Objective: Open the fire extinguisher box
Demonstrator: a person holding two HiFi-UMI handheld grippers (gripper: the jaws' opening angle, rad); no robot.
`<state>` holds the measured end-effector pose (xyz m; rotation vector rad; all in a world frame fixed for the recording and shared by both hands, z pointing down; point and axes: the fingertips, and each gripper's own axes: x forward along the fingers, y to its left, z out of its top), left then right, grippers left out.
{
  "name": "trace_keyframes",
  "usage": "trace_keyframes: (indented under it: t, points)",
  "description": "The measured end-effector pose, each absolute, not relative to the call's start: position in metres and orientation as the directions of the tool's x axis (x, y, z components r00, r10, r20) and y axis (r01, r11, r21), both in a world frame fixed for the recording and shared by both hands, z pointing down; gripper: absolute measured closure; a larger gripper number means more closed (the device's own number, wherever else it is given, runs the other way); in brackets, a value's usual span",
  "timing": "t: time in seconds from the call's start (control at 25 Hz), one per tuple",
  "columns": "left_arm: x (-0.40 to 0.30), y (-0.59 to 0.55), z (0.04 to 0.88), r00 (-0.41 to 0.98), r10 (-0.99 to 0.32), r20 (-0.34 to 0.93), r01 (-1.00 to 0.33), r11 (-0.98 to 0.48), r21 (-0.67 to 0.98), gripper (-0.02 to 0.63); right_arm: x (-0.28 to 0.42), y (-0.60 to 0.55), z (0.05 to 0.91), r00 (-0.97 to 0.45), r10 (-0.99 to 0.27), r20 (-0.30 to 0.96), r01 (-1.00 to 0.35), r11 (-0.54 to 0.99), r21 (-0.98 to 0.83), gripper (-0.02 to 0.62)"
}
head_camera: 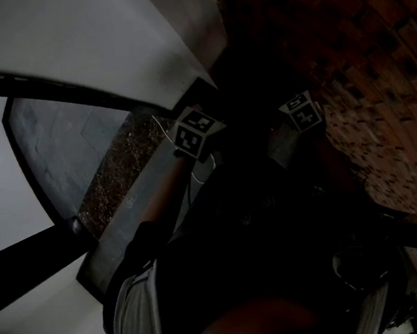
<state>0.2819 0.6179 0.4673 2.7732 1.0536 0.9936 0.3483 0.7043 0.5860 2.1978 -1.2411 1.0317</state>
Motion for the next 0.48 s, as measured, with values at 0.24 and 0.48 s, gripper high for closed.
trace_keyframes:
  t: [0.24, 0.48]
  points:
    - [0.272, 0.614, 0.468, 0.609, 0.552, 0.569, 0.525, -0.819, 0.232, 0.607, 0.315, 0.679, 0.598, 0.115, -0.631, 0.768, -0.913, -0.371, -0.168, 0.595]
    - [0.246, 0.608, 0.481, 0.619, 0.514, 0.594, 0.451, -0.851, 0.267, 0.607, 0.263, 0.637, 0.618, -0.150, -0.657, 0.738, -0.924, -0.173, -0.342, 0.595]
